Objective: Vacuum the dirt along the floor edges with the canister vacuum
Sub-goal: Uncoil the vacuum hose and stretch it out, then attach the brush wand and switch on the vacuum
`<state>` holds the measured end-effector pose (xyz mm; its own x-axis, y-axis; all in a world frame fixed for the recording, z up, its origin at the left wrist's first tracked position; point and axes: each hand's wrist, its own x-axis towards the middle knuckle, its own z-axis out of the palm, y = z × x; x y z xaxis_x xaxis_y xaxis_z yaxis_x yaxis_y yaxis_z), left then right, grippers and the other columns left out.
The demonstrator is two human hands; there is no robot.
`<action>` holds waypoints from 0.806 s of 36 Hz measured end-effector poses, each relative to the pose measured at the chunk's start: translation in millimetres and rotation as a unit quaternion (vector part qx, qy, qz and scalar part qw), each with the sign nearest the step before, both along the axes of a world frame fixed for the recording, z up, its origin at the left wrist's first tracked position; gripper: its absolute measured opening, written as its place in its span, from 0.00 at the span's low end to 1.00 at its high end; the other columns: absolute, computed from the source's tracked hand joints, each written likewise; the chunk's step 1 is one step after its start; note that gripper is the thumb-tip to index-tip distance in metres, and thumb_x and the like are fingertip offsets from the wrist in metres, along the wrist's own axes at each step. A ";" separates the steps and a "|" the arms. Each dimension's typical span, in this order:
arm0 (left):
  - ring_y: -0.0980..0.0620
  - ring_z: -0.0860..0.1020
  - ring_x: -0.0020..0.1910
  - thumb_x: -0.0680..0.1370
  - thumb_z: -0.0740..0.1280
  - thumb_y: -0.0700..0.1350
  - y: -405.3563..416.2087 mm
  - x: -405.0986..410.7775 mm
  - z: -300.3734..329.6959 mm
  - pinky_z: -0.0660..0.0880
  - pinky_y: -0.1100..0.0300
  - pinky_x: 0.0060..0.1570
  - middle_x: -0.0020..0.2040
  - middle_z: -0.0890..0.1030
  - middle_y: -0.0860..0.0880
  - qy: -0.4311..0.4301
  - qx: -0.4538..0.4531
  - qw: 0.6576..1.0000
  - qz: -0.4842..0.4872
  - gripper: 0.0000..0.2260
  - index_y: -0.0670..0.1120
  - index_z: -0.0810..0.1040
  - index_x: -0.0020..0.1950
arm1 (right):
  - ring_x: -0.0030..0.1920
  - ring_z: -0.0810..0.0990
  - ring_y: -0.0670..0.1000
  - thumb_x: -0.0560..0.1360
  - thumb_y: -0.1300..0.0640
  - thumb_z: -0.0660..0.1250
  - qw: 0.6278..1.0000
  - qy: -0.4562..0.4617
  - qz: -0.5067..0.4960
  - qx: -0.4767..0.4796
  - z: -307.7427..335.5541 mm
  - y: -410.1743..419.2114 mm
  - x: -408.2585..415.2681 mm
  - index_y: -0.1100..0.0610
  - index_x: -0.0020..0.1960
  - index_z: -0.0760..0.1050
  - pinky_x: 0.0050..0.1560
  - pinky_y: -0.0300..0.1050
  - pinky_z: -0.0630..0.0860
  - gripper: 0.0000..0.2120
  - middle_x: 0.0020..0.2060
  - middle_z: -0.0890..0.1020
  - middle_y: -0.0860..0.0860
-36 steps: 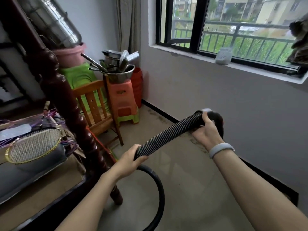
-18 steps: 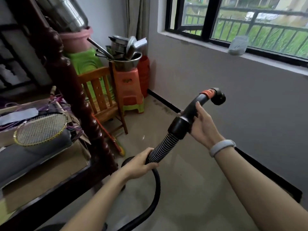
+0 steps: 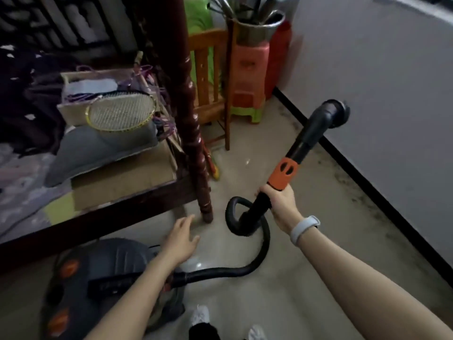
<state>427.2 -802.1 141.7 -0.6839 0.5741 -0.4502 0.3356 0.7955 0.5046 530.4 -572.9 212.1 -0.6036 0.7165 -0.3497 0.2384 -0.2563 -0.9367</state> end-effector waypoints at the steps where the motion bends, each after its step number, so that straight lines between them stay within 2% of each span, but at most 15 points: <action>1: 0.45 0.64 0.72 0.81 0.61 0.47 -15.5 -1.8 -4.7 0.64 0.51 0.69 0.77 0.56 0.47 0.002 -0.006 1.000 0.019 0.27 0.48 0.55 0.78 | 0.36 0.74 0.54 0.70 0.69 0.66 0.999 -0.027 0.025 0.026 -10.5 -11.6 -2.8 0.59 0.41 0.68 0.38 0.47 0.73 0.08 0.34 0.73 0.55; 4: 0.45 0.65 0.71 0.81 0.60 0.47 -62.8 -9.1 -18.8 0.66 0.52 0.67 0.76 0.60 0.47 0.009 -0.028 0.997 0.071 0.24 0.46 0.59 0.76 | 0.35 0.75 0.53 0.69 0.65 0.66 0.989 -0.085 0.106 0.058 -36.5 -45.4 -10.1 0.65 0.42 0.71 0.38 0.47 0.73 0.05 0.34 0.76 0.60; 6: 0.45 0.65 0.71 0.81 0.60 0.46 -92.1 -13.9 -30.0 0.66 0.52 0.67 0.75 0.62 0.46 0.010 -0.034 0.994 0.105 0.22 0.45 0.61 0.75 | 0.33 0.76 0.54 0.68 0.64 0.65 0.979 -0.113 0.158 0.062 -52.6 -65.5 -14.0 0.70 0.43 0.72 0.38 0.47 0.75 0.09 0.34 0.77 0.65; 7: 0.44 0.65 0.71 0.81 0.60 0.45 -105.9 -15.8 -36.0 0.65 0.52 0.67 0.74 0.63 0.45 0.010 -0.034 0.992 0.124 0.22 0.44 0.63 0.75 | 0.32 0.76 0.53 0.68 0.66 0.65 0.973 -0.120 0.187 0.063 -58.9 -76.6 -16.2 0.71 0.43 0.71 0.36 0.45 0.75 0.08 0.32 0.77 0.64; 9: 0.43 0.67 0.69 0.81 0.60 0.43 -130.1 -18.3 -47.0 0.67 0.51 0.66 0.73 0.65 0.44 0.009 -0.037 0.986 0.165 0.20 0.43 0.66 0.73 | 0.26 0.75 0.48 0.70 0.69 0.64 0.958 -0.133 0.244 0.065 -71.9 -98.9 -20.3 0.67 0.43 0.70 0.31 0.39 0.73 0.03 0.28 0.76 0.58; 12: 0.42 0.70 0.66 0.80 0.62 0.41 -158.9 -21.4 -62.4 0.69 0.49 0.62 0.69 0.69 0.42 0.022 -0.041 0.977 0.209 0.17 0.42 0.70 0.69 | 0.26 0.72 0.41 0.71 0.68 0.65 0.923 -0.162 0.341 0.078 -91.5 -131.2 -25.1 0.60 0.48 0.69 0.29 0.33 0.69 0.08 0.30 0.75 0.51; 15: 0.40 0.72 0.63 0.78 0.63 0.39 -183.1 -24.4 -74.6 0.70 0.47 0.60 0.65 0.72 0.41 0.050 -0.037 0.969 0.240 0.14 0.41 0.73 0.64 | 0.30 0.78 0.48 0.72 0.60 0.68 0.875 -0.197 0.436 0.070 -114.2 -159.6 -27.2 0.56 0.55 0.69 0.32 0.41 0.76 0.13 0.34 0.77 0.51; 18: 0.38 0.72 0.61 0.77 0.65 0.38 -208.4 -27.8 -86.7 0.70 0.44 0.58 0.62 0.73 0.40 0.090 -0.035 0.960 0.262 0.13 0.40 0.75 0.61 | 0.34 0.81 0.51 0.72 0.55 0.69 0.847 -0.219 0.476 0.090 -133.1 -181.9 -32.6 0.49 0.60 0.69 0.38 0.51 0.81 0.18 0.39 0.80 0.51; 20: 0.37 0.73 0.59 0.75 0.66 0.36 -224.7 -30.5 -95.8 0.71 0.42 0.56 0.59 0.75 0.38 0.120 -0.032 0.954 0.274 0.12 0.39 0.76 0.59 | 0.37 0.81 0.48 0.72 0.51 0.71 0.838 -0.216 0.490 0.104 -141.3 -192.4 -40.8 0.45 0.64 0.67 0.41 0.50 0.81 0.24 0.43 0.81 0.48; 24: 0.36 0.73 0.57 0.74 0.67 0.34 -253.4 -35.5 -111.3 0.70 0.43 0.57 0.56 0.76 0.36 0.156 -0.023 0.936 0.316 0.12 0.36 0.77 0.58 | 0.35 0.79 0.43 0.69 0.46 0.75 0.831 -0.203 0.506 0.108 -150.7 -214.0 -65.5 0.41 0.63 0.62 0.39 0.43 0.79 0.29 0.45 0.79 0.44; 27: 0.35 0.74 0.58 0.74 0.69 0.35 -272.6 -36.9 -125.2 0.71 0.41 0.55 0.58 0.76 0.36 0.157 -0.020 0.929 0.334 0.14 0.36 0.77 0.60 | 0.33 0.80 0.48 0.69 0.48 0.75 0.858 -0.176 0.477 0.064 -158.0 -233.0 -83.2 0.45 0.63 0.64 0.35 0.46 0.80 0.29 0.46 0.80 0.51; 29: 0.34 0.74 0.58 0.74 0.70 0.36 -286.2 -38.0 -135.7 0.72 0.41 0.55 0.58 0.77 0.36 0.154 -0.013 0.928 0.339 0.15 0.36 0.77 0.61 | 0.31 0.79 0.46 0.70 0.49 0.75 0.875 -0.162 0.453 0.051 -163.3 -243.5 -94.8 0.47 0.61 0.65 0.32 0.45 0.78 0.26 0.43 0.80 0.52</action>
<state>389.1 -1088.3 6.0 -0.9825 -0.0446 -0.1810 -0.1223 0.8871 0.4451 435.6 -816.4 48.8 -0.8211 0.0324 -0.5699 0.5579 0.2562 -0.7894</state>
